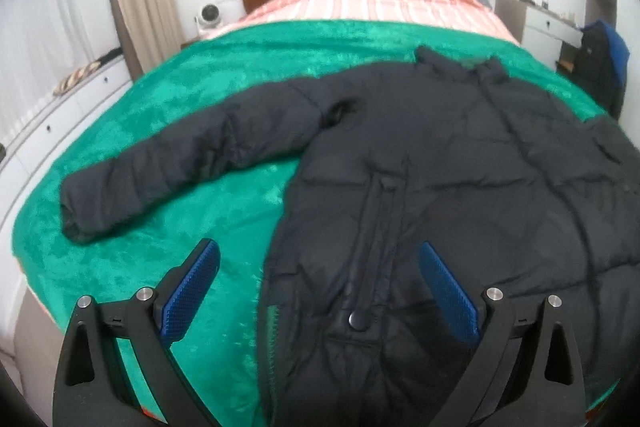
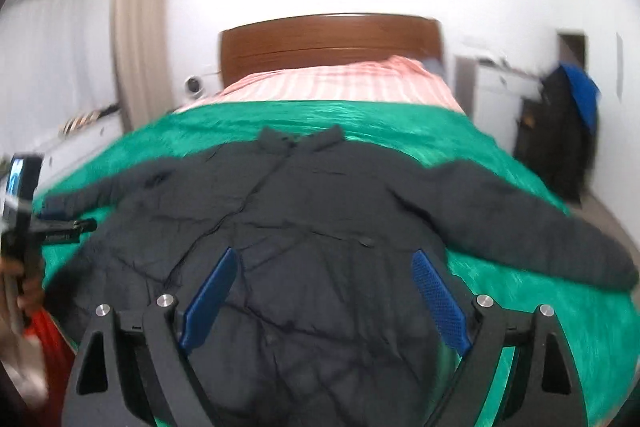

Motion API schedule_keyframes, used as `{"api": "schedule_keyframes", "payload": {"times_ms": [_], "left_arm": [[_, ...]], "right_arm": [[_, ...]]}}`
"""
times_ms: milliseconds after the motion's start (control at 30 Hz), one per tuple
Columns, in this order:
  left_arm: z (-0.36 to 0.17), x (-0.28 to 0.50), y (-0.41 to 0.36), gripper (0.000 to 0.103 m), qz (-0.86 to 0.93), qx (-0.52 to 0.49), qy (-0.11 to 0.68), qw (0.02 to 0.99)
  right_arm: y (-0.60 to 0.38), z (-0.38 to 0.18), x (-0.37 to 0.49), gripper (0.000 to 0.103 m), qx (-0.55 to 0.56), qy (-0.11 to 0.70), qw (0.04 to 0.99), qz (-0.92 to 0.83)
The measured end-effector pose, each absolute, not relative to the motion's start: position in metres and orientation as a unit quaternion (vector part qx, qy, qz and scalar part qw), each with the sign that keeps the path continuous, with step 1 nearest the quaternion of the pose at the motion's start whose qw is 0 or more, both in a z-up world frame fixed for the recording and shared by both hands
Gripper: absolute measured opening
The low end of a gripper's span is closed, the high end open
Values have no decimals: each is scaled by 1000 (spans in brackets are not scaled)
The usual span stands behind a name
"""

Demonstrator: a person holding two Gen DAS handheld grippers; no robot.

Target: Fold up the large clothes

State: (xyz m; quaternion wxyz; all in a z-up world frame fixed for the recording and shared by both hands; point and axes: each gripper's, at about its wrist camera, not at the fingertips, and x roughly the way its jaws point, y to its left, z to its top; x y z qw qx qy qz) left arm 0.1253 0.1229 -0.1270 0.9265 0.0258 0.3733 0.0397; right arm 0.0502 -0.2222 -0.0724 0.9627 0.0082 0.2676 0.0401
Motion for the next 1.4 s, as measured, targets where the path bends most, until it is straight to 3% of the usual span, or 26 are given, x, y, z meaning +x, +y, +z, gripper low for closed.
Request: {"api": "schedule_keyframes", "payload": {"times_ms": [133, 233, 767, 1133, 1400], "left_arm": [[-173, 131, 132, 103, 46, 26, 401, 915], [-182, 127, 146, 103, 30, -35, 396, 917], [-185, 114, 147, 103, 22, -49, 378, 924], [-176, 112, 141, 102, 9, -22, 398, 917], [-155, 97, 131, 103, 2, 0, 370, 929]], "right_arm": [[-220, -121, 75, 89, -17, 303, 952, 44], [-232, -159, 90, 89, 18, 358, 932, 44], [-211, -175, 93, 97, -8, 341, 940, 29], [-201, -180, 95, 99, -16, 340, 940, 25], [-199, -181, 97, 99, -18, 340, 940, 24]]}}
